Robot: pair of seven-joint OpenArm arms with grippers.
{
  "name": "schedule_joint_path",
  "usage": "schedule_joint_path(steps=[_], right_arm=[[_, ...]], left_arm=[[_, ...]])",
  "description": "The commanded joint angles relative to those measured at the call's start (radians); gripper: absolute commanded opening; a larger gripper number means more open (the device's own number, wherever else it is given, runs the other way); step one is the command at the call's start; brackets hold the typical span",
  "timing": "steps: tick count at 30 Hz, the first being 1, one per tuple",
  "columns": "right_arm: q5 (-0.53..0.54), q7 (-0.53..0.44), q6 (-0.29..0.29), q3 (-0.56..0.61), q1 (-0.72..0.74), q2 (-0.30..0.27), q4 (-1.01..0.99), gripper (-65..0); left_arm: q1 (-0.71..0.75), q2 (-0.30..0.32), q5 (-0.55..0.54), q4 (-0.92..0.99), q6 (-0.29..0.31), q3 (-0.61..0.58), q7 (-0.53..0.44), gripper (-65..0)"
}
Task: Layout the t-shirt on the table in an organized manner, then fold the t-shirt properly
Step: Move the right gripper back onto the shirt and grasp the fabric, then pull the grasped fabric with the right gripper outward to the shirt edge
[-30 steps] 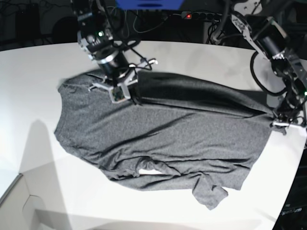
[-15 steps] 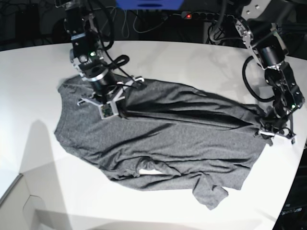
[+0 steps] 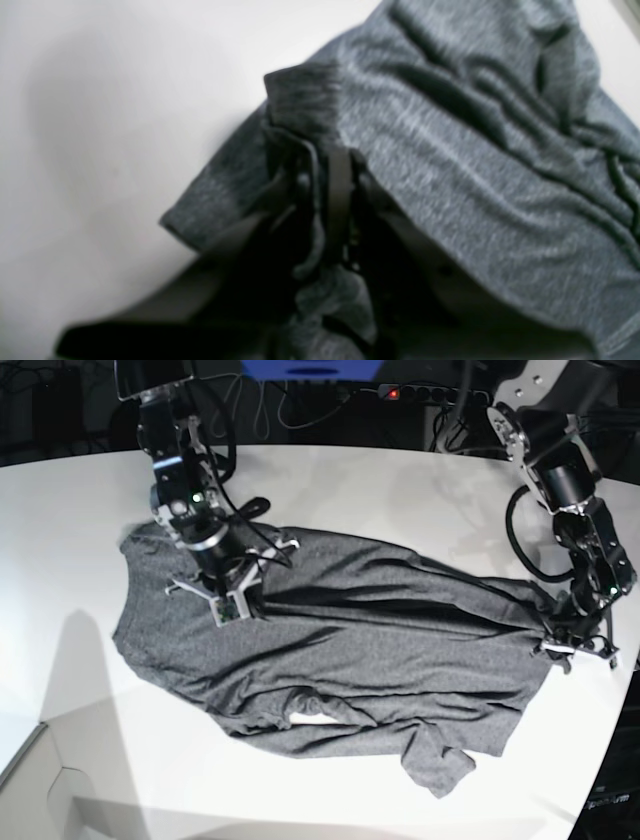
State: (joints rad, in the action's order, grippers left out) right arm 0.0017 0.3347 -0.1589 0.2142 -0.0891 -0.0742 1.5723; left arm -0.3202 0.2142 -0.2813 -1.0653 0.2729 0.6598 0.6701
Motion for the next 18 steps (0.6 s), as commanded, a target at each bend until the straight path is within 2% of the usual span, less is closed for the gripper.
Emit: schedule_joint_path(steps=[1,15,18], right_arm=[[0.004,-0.024,0.003,-0.002,0.024,0.000,0.006,-65.0],[0.004,-0.023,0.003,-0.002,0.056,-0.005,-0.049,-65.0],[0.002,-0.023,0.003,0.000,0.056,-0.005,-0.042,-58.5]], left_arm=[[-0.029,0.018,-0.009,-0.017,0.001,0.002,-0.026,-64.6],[-0.078,0.049,-0.009,0.118,0.001,-0.002,-0.028,-64.4],[-0.099,0.049,-0.009,0.141,0.001,-0.002,-0.028,-64.4]])
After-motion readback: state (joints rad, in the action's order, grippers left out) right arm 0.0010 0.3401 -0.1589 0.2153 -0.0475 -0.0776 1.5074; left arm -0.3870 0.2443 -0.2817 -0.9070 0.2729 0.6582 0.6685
